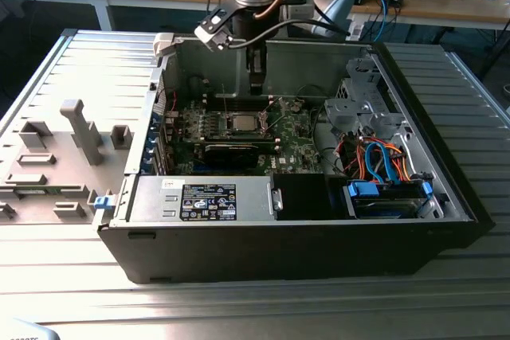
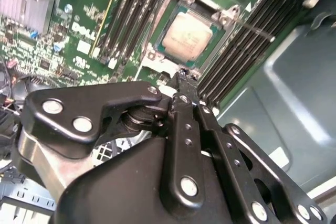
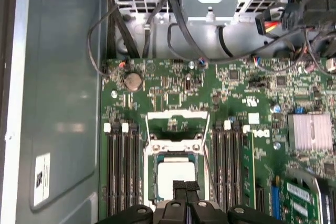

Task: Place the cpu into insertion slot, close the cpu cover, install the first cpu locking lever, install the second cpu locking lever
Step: 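Close the cpu cover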

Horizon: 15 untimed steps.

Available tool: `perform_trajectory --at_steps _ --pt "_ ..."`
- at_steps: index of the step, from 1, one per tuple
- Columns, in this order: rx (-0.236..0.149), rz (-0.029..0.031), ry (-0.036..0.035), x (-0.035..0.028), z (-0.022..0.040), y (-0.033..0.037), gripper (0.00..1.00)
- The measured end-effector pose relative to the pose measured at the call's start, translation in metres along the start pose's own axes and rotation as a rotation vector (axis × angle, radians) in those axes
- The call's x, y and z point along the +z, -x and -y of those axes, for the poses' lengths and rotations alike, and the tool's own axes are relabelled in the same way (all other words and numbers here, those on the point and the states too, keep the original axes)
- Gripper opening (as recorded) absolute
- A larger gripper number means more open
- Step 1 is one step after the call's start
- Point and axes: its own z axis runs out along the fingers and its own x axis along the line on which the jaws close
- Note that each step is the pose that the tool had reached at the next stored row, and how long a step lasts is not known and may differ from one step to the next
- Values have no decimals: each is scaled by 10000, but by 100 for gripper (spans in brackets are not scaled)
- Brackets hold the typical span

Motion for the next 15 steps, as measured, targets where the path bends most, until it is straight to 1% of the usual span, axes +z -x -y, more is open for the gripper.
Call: perform_trajectory --at_steps 3,7,11,12,13,15 --pt "-2 1 -50 15 -200 0 11" --pt "-3 0 -89 25 -328 0 11" --pt "-5 1 -135 36 -476 0 11" --pt "-5 0 -153 40 -530 -1 11" --pt "-7 3 -174 45 -597 -1 11" --pt "-7 0 -219 62 -753 -1 11"
